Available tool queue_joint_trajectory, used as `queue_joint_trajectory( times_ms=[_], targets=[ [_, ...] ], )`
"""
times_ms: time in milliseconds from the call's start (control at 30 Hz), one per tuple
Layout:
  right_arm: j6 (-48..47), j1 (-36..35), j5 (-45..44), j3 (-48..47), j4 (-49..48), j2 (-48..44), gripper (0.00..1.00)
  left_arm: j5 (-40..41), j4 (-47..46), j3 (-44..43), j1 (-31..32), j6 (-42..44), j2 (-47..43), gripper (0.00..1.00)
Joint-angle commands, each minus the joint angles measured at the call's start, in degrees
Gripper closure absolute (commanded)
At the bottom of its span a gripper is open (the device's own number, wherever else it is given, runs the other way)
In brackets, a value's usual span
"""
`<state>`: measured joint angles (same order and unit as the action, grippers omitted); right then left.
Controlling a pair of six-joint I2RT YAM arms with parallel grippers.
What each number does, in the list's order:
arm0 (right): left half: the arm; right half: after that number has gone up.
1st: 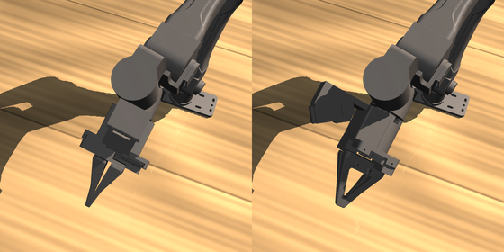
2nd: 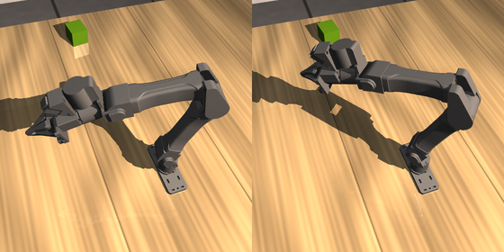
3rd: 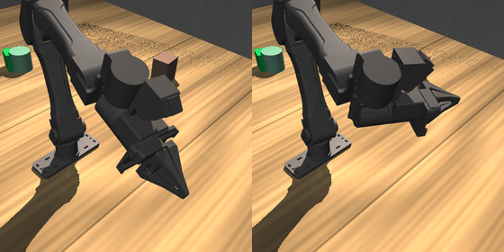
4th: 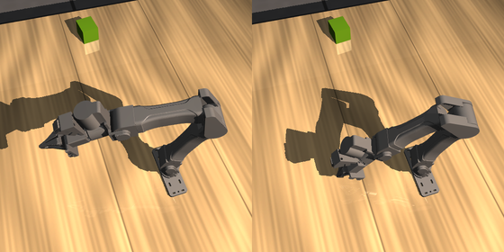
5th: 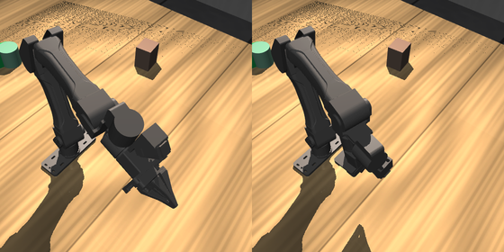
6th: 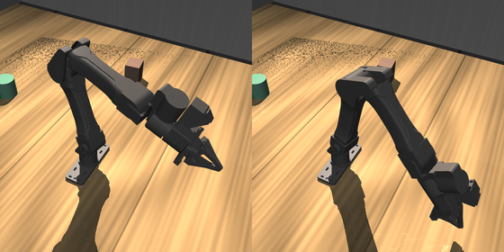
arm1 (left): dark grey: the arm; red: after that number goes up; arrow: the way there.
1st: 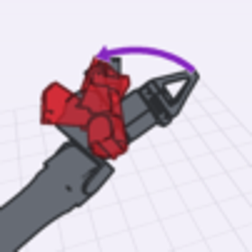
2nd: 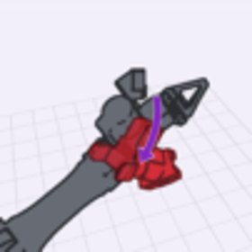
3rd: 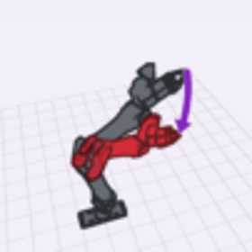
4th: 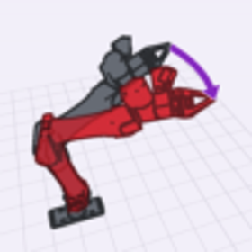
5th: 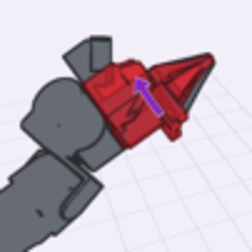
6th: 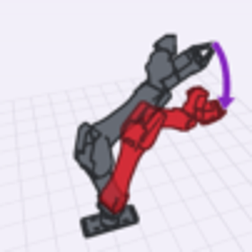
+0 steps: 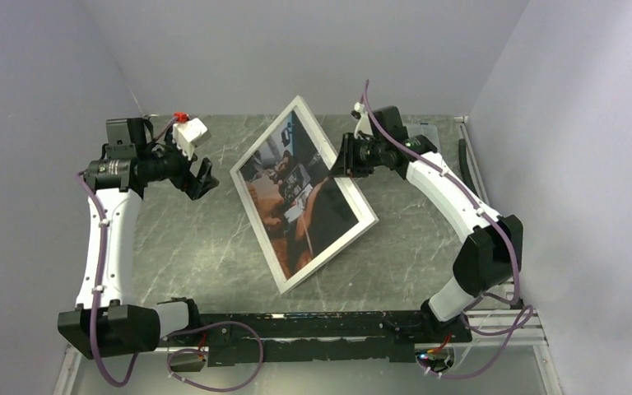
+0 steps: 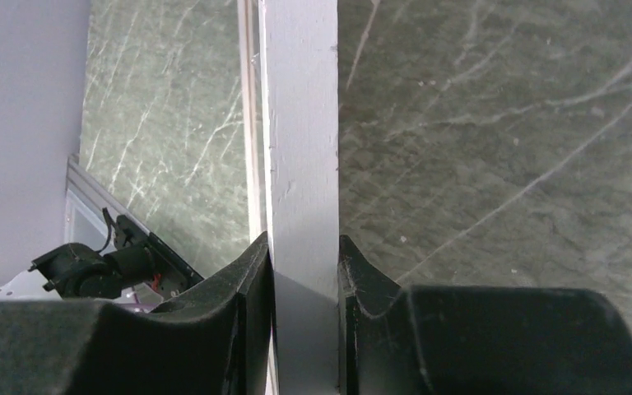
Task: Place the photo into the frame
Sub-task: Turn over the photo frame at the center of the board.
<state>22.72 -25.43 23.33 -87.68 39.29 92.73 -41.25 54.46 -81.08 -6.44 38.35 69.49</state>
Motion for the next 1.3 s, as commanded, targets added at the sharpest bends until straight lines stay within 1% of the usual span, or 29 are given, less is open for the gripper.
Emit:
queue_joint_trajectory(
  times_ms=[0,67,200,367,533,633,700,800,933,1000,1167,1267],
  targets=[
    [2.82,1.29,-1.8,11.43,-8.34,-4.08,0.81,1.42,2.41,2.68,-0.42,-0.76,-0.04,0.06],
    [5.05,1.77,-2.22,16.78,-12.63,-5.98,0.79,3.02,3.16,3.3,-0.42,-1.0,1.19,0.06],
    [9.17,1.95,-3.52,25.77,-19.81,-8.27,0.79,4.72,5.29,3.97,-0.61,-0.98,3.65,0.06],
    [13.31,2.04,-5.94,34.53,-27.89,-9.65,0.78,5.36,1.78,6.98,-1.17,-4.04,2.84,0.06],
    [18.14,2.05,-8.71,42.95,-38.63,-9.16,0.73,4.89,-0.71,9.48,-1.97,-6.61,1.87,0.06],
    [20.09,2.04,-8.53,45.13,-43.65,-6.86,0.7,4.73,-2.27,11.01,-2.02,-8.08,1.2,0.06],
    [21.33,1.94,-8.69,45.9,-45.54,-5.36,0.65,5.05,-2.8,11.34,-2.05,-8.55,0.99,0.06],
    [22.47,1.95,-9.53,47.32,-47.0,-4.51,0.55,5.84,-3.29,11.78,-2.17,-8.96,0.85,0.06],
    [22.39,1.86,-12.62,49.04,-46.39,-5.32,0.4,6.44,-4.17,12.58,-2.42,-9.66,0.63,0.06],
    [22.09,1.85,-13.84,49.5,-45.86,-5.7,0.34,6.52,-4.31,12.8,-2.51,-10.02,0.88,0.06],
    [21.49,1.85,-15.22,49.17,-44.07,-6.46,0.29,7.21,-4.27,12.48,-2.85,-11.06,1.47,0.06],
    [20.12,1.8,-17.92,47.85,-40.47,-8.64,0.21,7.81,-4.21,12.23,-3.01,-11.61,1.47,0.06]
  ],
)
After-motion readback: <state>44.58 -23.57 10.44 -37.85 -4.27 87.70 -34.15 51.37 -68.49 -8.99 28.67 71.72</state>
